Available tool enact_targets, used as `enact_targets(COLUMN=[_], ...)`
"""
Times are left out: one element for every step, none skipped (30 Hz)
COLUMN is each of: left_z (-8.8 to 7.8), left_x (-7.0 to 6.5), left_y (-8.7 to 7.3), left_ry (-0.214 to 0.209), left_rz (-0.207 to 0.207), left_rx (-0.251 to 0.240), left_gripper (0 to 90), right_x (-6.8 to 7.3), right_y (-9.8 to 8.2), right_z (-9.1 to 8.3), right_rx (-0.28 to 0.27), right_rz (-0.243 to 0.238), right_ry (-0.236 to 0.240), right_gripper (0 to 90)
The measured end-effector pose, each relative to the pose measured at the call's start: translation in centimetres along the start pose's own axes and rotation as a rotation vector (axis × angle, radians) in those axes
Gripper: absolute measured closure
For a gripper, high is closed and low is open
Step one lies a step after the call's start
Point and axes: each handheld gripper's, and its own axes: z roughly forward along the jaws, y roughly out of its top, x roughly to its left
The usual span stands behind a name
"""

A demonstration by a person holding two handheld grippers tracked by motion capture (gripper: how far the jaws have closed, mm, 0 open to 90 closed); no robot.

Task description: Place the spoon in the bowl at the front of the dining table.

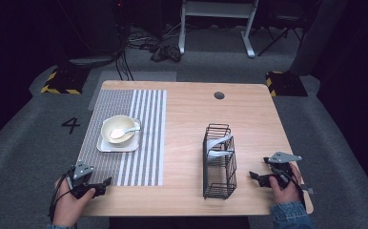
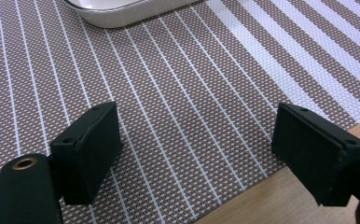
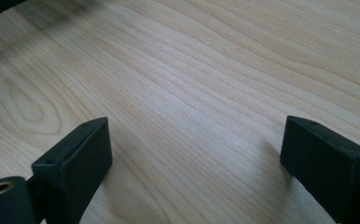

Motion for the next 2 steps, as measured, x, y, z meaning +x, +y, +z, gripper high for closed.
enact_targets(left_z=[0.00,0.00], left_x=[0.00,0.00], left_y=[0.00,0.00], left_ry=[0.000,0.000], left_rz=[0.000,0.000], left_rx=[0.000,0.000], left_gripper=[15.5,15.5], right_x=[0.01,0.01], right_y=[0.00,0.00], right_z=[-0.01,0.00], right_rx=[0.001,0.001], right_rz=[0.001,0.001], right_ry=[0.000,-0.001], right_gripper=[8.9,8.9])
